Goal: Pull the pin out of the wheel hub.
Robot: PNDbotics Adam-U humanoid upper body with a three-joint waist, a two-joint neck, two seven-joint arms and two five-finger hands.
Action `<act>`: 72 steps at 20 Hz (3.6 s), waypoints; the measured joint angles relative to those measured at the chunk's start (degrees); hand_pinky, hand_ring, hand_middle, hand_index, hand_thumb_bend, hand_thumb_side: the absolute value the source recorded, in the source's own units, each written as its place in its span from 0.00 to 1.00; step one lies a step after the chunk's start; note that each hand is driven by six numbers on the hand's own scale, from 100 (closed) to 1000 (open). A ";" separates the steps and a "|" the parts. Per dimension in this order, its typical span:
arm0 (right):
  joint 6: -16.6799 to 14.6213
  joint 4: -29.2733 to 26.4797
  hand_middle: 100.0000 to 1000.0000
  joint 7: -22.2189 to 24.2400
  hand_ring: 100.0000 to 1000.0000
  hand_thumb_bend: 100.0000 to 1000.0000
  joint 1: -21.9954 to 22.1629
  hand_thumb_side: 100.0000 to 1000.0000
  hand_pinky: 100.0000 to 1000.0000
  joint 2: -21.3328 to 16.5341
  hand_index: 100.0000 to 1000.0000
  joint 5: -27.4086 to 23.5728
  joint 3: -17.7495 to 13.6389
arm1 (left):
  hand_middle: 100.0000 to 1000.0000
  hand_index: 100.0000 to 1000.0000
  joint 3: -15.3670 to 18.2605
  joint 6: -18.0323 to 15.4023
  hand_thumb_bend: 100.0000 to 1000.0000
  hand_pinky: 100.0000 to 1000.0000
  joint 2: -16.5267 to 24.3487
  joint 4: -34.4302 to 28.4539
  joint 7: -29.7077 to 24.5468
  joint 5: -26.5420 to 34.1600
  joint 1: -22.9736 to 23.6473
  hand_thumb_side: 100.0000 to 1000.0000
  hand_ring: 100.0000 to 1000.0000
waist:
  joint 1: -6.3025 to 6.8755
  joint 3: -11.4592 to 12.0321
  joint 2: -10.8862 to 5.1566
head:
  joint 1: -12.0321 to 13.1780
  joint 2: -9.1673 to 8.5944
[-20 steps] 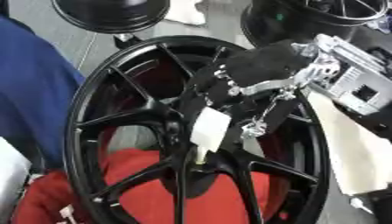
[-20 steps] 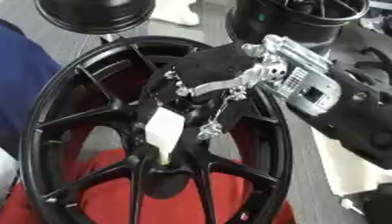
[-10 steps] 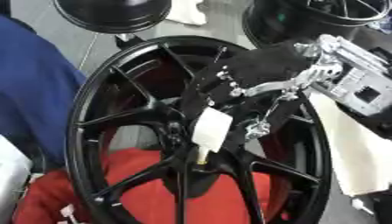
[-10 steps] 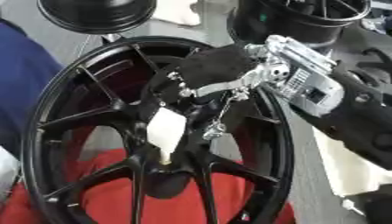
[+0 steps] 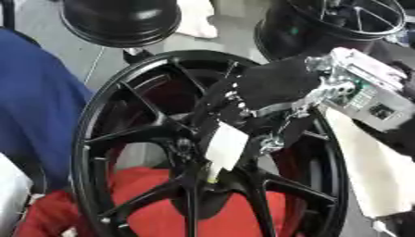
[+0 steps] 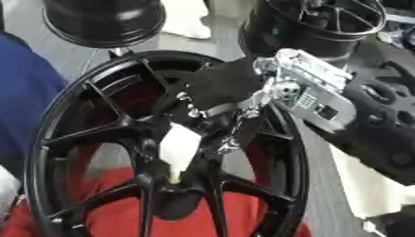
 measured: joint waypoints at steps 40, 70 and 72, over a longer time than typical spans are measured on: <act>-0.01 3.00 0.79 -0.01 0.86 0.06 1.51 0.54 0.86 -1.86 0.92 -13.68 -2.68 | 0.58 0.72 0.33 0.59 0.04 0.66 0.09 0.00 0.45 0.04 1.13 0.67 0.74 | -0.64 -1.16 -2.49 | 0.47 3.33; -0.01 2.96 0.79 -0.01 0.86 0.04 0.32 0.51 0.87 -0.42 0.96 -14.91 0.06 | 0.57 0.72 0.38 0.96 0.05 0.66 -0.23 0.00 1.06 0.50 1.53 0.66 0.74 | -0.06 -2.00 -3.49 | -0.51 4.59; -0.01 3.07 0.79 -0.01 0.86 0.03 0.34 0.53 0.87 -0.24 0.96 -14.86 0.08 | 0.57 0.72 0.38 0.99 0.05 0.66 -0.24 0.00 1.08 0.50 1.53 0.66 0.74 | -0.07 -1.92 -3.47 | -0.49 4.62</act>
